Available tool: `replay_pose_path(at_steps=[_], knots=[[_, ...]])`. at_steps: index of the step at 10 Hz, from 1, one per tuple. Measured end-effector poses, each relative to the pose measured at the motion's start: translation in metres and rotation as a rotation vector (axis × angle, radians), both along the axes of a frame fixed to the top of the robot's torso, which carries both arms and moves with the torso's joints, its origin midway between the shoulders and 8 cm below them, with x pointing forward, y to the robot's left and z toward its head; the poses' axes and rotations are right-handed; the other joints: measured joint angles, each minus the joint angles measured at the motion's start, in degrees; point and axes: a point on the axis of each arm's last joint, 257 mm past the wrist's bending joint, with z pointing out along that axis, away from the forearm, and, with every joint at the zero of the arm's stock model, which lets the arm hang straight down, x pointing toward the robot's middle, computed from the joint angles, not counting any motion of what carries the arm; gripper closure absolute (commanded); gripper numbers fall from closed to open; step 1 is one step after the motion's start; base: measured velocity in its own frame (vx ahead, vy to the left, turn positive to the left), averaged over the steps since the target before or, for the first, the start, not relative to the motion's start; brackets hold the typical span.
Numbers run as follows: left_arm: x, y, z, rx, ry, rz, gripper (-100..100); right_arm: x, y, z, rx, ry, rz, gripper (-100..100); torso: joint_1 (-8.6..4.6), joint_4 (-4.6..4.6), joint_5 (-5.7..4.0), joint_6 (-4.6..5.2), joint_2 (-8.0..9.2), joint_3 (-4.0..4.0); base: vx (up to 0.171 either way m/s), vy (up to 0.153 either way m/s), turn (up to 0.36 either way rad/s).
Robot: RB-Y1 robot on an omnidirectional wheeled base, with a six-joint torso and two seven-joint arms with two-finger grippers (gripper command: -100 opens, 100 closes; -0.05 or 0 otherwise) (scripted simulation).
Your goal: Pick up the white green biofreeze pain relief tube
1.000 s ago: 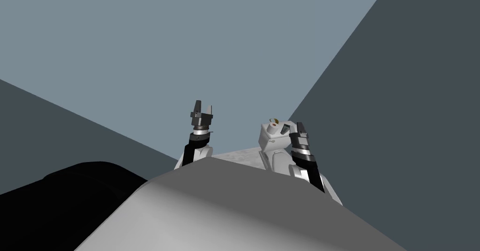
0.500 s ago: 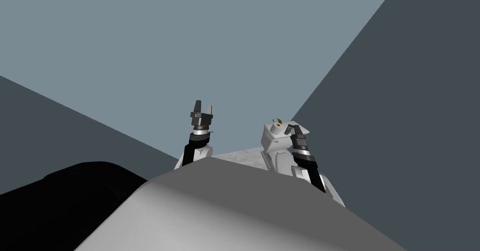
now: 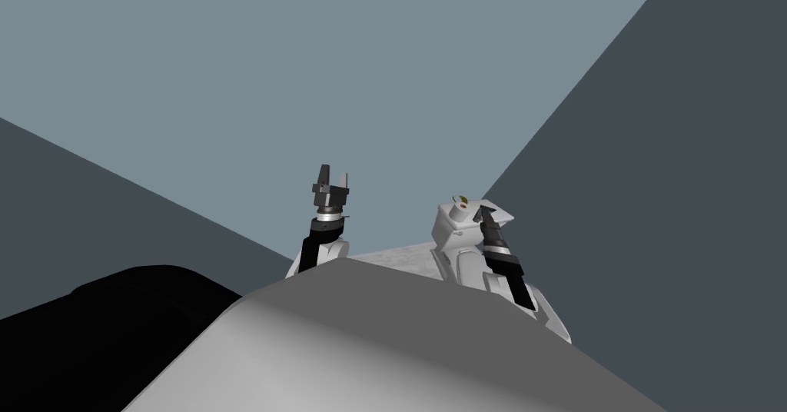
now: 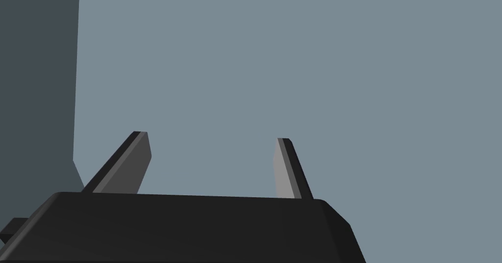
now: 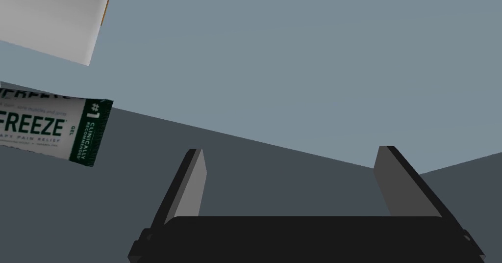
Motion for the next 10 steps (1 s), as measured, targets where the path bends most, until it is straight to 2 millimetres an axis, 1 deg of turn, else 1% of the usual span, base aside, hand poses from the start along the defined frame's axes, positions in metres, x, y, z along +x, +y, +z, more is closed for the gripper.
replay_pose_path(at_steps=[1, 4, 10], knots=[[0.000, 0.000, 0.000, 0.000, 0.000, 0.000, 0, 0.001, -0.005, -0.009, -0.017, 0.019, -0.015, -100, -0.03, 0.01, 0.00, 0.00, 0.03, 0.01, 0.012, 0.089, 0.009], [0.000, 0.000, 0.000, 0.000, 0.000, 0.000, 0, 0.009, -0.031, -0.032, -0.095, 0.082, -0.072, -100, -0.02, 0.00, 0.00, 0.00, -0.03, -0.02, 0.007, 0.080, 0.004], [0.000, 0.000, 0.000, 0.000, 0.000, 0.000, 0, 0.020, -0.077, -0.067, -0.238, 0.191, -0.163, -100, -0.12, 0.00, -0.01, 0.00, -0.03, -0.02, 0.005, 0.064, 0.002]])
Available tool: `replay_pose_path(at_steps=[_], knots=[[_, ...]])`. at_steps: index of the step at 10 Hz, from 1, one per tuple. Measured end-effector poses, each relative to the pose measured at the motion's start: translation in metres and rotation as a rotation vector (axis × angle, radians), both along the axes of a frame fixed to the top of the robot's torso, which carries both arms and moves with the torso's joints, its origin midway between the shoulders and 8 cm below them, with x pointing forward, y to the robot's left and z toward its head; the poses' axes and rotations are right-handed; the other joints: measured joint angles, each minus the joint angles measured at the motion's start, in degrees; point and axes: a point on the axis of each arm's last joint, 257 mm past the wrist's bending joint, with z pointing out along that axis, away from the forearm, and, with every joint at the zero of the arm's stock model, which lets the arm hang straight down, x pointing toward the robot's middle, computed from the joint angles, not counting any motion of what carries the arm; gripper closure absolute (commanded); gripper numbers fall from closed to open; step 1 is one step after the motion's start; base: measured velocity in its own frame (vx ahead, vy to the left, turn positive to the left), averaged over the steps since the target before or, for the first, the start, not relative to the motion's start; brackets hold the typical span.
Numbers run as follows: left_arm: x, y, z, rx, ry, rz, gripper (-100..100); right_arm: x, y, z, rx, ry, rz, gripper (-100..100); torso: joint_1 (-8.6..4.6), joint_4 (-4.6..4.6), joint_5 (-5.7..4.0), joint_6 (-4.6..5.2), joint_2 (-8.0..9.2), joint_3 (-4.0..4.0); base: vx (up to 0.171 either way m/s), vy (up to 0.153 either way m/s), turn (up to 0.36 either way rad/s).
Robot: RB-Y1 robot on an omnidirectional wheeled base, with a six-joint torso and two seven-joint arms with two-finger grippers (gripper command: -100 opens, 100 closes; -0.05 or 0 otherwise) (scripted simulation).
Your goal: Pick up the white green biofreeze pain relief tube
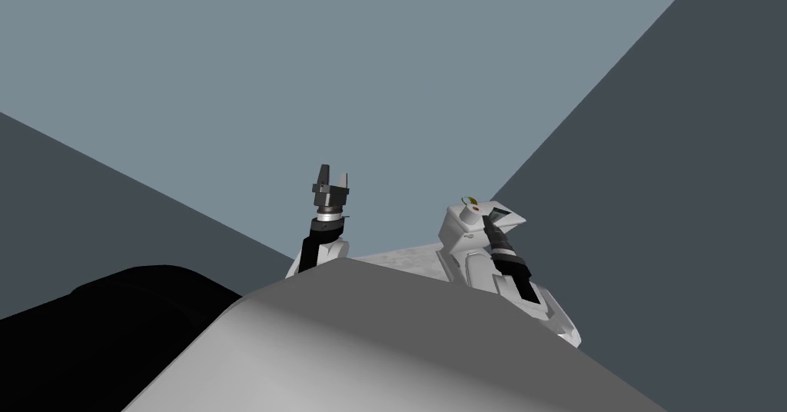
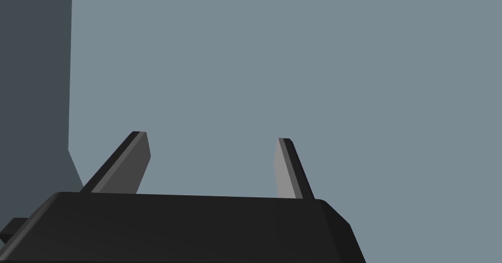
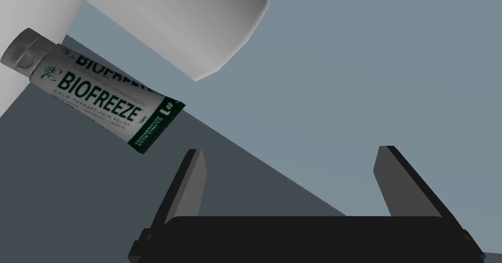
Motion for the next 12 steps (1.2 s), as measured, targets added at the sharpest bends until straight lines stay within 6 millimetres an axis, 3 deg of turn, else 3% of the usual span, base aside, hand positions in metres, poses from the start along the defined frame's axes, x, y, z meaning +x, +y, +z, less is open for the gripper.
replay_pose_path(at_steps=[12], knots=[[0.000, 0.000, 0.000, 0.000, 0.000, 0.000, 0, 0.012, -0.082, -0.060, -0.287, 0.225, -0.126, -100, -0.15, -0.03, -0.04, 0.01, -0.08, -0.05, 0.022, 0.033, -0.006]])
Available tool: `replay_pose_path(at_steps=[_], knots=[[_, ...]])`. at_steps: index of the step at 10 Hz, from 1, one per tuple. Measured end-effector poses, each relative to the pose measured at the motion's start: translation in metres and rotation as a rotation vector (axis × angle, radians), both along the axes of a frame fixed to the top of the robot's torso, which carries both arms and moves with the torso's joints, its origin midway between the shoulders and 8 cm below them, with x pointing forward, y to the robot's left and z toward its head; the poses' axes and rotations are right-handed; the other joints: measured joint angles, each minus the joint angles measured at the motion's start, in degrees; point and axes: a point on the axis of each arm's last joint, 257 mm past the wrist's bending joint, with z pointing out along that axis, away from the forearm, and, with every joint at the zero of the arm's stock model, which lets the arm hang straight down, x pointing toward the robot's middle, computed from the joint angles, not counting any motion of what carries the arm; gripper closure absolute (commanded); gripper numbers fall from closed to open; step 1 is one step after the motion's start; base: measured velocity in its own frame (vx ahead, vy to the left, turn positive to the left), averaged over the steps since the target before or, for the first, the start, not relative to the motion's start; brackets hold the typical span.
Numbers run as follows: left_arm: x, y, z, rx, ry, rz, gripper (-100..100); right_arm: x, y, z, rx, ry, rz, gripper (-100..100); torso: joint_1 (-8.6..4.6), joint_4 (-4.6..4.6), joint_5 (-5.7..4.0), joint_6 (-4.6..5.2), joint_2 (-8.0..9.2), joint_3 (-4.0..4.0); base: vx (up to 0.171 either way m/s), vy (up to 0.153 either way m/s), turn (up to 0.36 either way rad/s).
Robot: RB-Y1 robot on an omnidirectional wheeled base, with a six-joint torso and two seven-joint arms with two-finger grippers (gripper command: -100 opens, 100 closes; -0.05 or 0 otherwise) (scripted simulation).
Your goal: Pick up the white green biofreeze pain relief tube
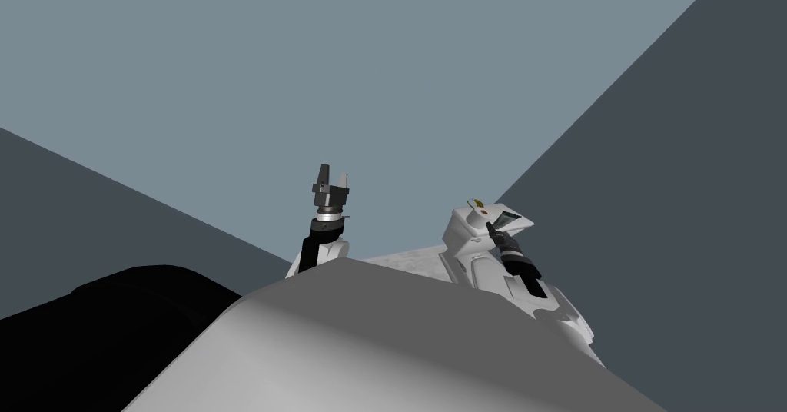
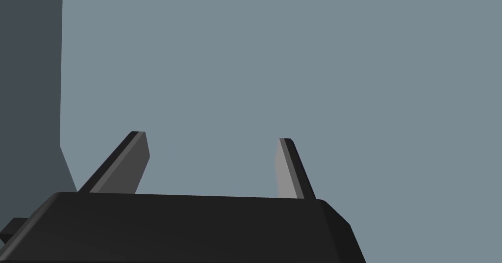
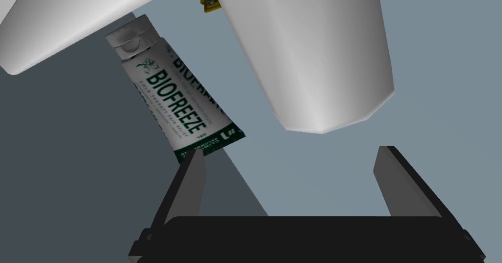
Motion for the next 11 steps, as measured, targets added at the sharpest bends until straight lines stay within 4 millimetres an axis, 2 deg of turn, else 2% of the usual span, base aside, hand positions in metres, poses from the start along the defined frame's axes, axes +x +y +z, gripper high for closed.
replay_pose_path(at_steps=[5, 7, 11], knots=[[0.000, 0.000, 0.000, 0.000, 0.000, 0.000, 0, 0.007, -0.036, -0.011, -0.147, 0.098, -0.031, -100, -0.04, 0.00, 0.00, -0.01, -0.03, -0.02, 0.036, 0.012, -0.011], [0.000, 0.000, 0.000, 0.000, 0.000, 0.000, 0, 0.004, -0.049, -0.016, -0.188, 0.134, -0.043, -100, -0.06, 0.01, -0.01, 0.00, 0.01, 0.01, 0.024, 0.004, -0.007], [0.000, 0.000, 0.000, 0.000, 0.000, 0.000, 0, 0.006, -0.068, -0.021, -0.270, 0.191, -0.060, -100, -0.08, 0.00, -0.02, -0.02, -0.03, -0.02, 0.034, 0.002, -0.006]])
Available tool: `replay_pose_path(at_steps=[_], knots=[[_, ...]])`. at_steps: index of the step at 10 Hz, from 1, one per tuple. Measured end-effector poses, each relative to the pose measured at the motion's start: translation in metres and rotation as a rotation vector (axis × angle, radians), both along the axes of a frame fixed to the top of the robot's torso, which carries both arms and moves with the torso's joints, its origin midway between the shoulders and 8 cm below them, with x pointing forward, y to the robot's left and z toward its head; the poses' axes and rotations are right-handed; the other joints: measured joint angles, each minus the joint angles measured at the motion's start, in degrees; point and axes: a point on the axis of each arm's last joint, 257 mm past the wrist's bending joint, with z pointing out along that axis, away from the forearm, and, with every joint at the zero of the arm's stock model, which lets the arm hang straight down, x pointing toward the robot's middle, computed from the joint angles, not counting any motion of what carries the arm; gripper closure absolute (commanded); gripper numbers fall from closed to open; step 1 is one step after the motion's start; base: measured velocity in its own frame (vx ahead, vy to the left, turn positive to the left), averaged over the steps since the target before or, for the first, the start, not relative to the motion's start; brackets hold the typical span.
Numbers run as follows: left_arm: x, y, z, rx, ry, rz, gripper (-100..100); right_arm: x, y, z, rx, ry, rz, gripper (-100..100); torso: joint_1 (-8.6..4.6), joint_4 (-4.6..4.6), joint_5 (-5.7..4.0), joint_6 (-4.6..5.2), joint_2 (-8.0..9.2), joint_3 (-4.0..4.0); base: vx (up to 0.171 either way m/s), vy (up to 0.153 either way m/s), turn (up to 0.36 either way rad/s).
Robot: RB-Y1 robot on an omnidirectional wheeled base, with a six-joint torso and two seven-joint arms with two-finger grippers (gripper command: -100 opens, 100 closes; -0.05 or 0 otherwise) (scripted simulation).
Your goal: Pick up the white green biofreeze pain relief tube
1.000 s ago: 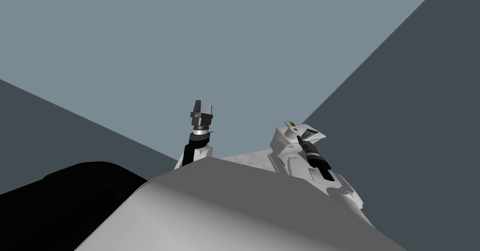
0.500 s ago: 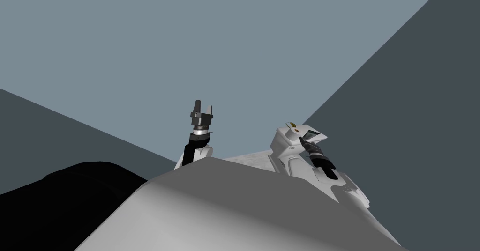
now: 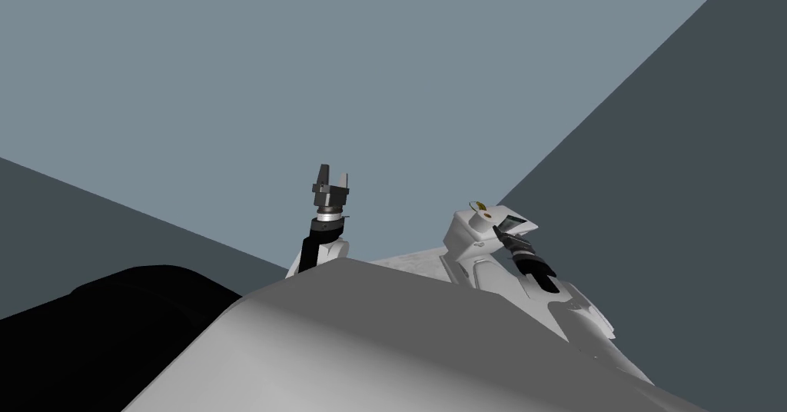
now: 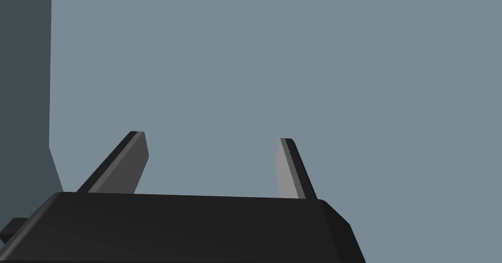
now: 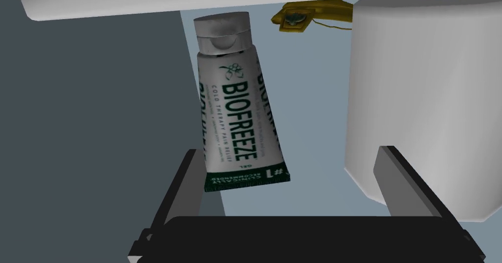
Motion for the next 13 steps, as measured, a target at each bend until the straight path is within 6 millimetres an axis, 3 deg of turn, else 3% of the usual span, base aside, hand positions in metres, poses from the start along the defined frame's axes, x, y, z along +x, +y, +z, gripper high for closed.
replay_pose_path(at_steps=[7, 8, 9, 10, 12, 13], knots=[[0.000, 0.000, 0.000, 0.000, 0.000, 0.000, 0, -0.002, -0.046, 0.004, -0.152, 0.103, -0.042, -100, -0.04, -0.02, -0.01, -0.01, -0.10, -0.06, 0.047, -0.002, 0.005], [0.000, 0.000, 0.000, 0.000, 0.000, 0.000, 0, -0.002, -0.047, 0.005, -0.154, 0.103, -0.042, 0, -0.03, -0.01, -0.02, 0.00, -0.01, -0.01, 0.005, -0.001, 0.000], [0.000, 0.000, 0.000, 0.000, 0.000, 0.000, 0, -0.002, -0.047, 0.005, -0.154, 0.103, -0.042, -100, -0.01, 0.01, -0.01, 0.01, 0.08, 0.04, -0.006, -0.071, 0.017], [0.000, 0.000, 0.000, 0.000, 0.000, 0.000, 0, 0.002, -0.031, 0.000, -0.139, 0.107, -0.028, -100, -0.21, 0.03, -0.05, 0.00, 0.15, 0.08, -0.019, -0.093, 0.020], [0.000, 0.000, 0.000, 0.000, 0.000, 0.000, 0, 0.009, -0.025, -0.007, -0.130, 0.128, -0.021, -100, -0.22, 0.04, -0.07, 0.01, 0.20, 0.11, -0.029, -0.065, 0.009], [0.000, 0.000, 0.000, 0.000, 0.000, 0.000, 0, 0.015, -0.013, -0.012, -0.115, 0.130, -0.011, -100, -0.29, 0.05, -0.09, -0.02, 0.25, 0.14, -0.036, -0.086, 0.014]])
